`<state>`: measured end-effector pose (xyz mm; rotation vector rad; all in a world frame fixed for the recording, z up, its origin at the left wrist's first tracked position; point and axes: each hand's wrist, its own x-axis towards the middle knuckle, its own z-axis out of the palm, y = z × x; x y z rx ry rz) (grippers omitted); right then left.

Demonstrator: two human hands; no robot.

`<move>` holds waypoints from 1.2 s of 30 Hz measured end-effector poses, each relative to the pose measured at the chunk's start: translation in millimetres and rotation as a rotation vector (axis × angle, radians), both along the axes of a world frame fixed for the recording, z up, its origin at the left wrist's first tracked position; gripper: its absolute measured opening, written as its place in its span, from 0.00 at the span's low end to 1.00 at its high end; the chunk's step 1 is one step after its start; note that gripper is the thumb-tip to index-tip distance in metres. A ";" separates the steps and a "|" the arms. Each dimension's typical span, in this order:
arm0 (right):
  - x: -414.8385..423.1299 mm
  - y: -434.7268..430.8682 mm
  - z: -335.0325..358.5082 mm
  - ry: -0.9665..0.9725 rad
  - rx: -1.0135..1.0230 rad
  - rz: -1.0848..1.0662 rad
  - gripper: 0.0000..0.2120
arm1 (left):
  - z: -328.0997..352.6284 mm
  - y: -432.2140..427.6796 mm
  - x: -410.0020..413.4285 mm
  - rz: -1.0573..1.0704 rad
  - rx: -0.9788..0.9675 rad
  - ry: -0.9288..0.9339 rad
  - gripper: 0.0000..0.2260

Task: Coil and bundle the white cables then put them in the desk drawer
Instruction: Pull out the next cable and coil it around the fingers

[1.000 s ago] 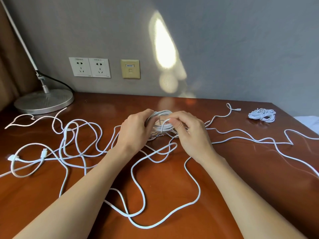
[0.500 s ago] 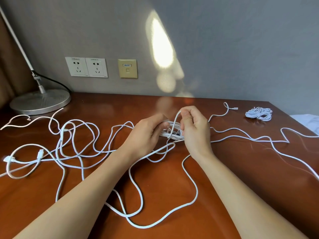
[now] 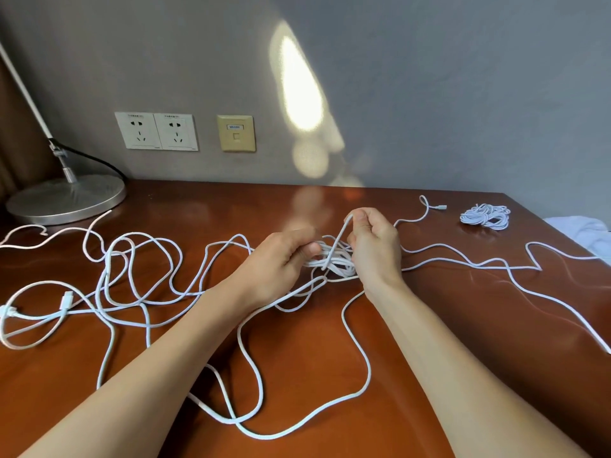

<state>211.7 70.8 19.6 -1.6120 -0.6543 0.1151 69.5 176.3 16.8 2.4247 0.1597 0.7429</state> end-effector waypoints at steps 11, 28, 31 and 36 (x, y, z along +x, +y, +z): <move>5.5 -4.9 8.2 0.154 -0.035 0.031 0.15 | 5.8 -3.4 -2.7 -0.059 0.019 0.048 0.14; 16.5 -7.7 6.7 0.123 -0.092 0.125 0.14 | -0.1 -2.2 -3.7 -0.089 -0.414 0.013 0.15; 16.6 -7.5 4.3 0.051 -0.103 0.137 0.15 | 2.2 -5.7 -4.4 -0.097 -0.621 -0.045 0.14; 13.2 -8.4 6.1 -0.056 -0.292 0.154 0.17 | 7.4 -6.9 -3.6 -0.069 -0.887 -0.218 0.13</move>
